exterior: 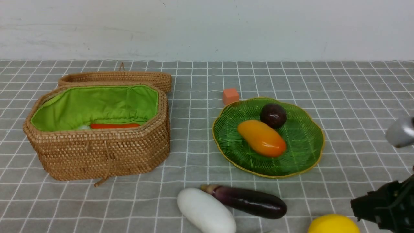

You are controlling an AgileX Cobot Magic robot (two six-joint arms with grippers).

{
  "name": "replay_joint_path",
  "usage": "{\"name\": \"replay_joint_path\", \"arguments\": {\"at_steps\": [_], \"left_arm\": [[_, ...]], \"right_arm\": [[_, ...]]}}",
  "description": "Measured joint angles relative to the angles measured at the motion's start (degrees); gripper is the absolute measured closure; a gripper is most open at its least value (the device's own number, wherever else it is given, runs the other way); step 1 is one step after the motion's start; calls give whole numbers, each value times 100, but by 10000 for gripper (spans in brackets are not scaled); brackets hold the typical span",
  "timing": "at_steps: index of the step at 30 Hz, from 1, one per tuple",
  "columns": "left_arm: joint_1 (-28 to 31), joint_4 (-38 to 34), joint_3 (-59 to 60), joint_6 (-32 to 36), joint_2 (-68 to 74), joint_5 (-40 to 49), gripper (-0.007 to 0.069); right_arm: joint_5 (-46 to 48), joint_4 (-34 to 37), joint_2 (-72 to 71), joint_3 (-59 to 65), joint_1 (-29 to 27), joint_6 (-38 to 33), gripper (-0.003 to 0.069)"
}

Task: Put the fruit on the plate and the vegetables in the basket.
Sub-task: Take a daikon with your right arm and place it on the basket on the left.

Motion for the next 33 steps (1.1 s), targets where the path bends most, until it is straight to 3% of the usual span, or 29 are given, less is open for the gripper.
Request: {"name": "replay_joint_path", "arguments": {"at_steps": [4, 6, 10, 21, 28, 33], "left_arm": [[0, 43, 0, 0, 0, -345, 605], [0, 43, 0, 5, 0, -754, 603], [0, -25, 0, 22, 0, -1012, 600], [0, -232, -111, 1231, 33, -13, 596], [0, -959, -380, 2400, 554, 558, 588], [0, -1176, -391, 2647, 814, 662, 576]], "right_arm": [[0, -151, 296, 0, 0, 254, 240], [0, -82, 632, 0, 0, 480, 163], [-50, 138, 964, 0, 0, 352, 71], [80, 506, 1145, -325, 187, -555, 64], [84, 594, 1716, -861, 979, -583, 66], [-46, 617, 2399, -1404, 1624, -570, 66]]}}
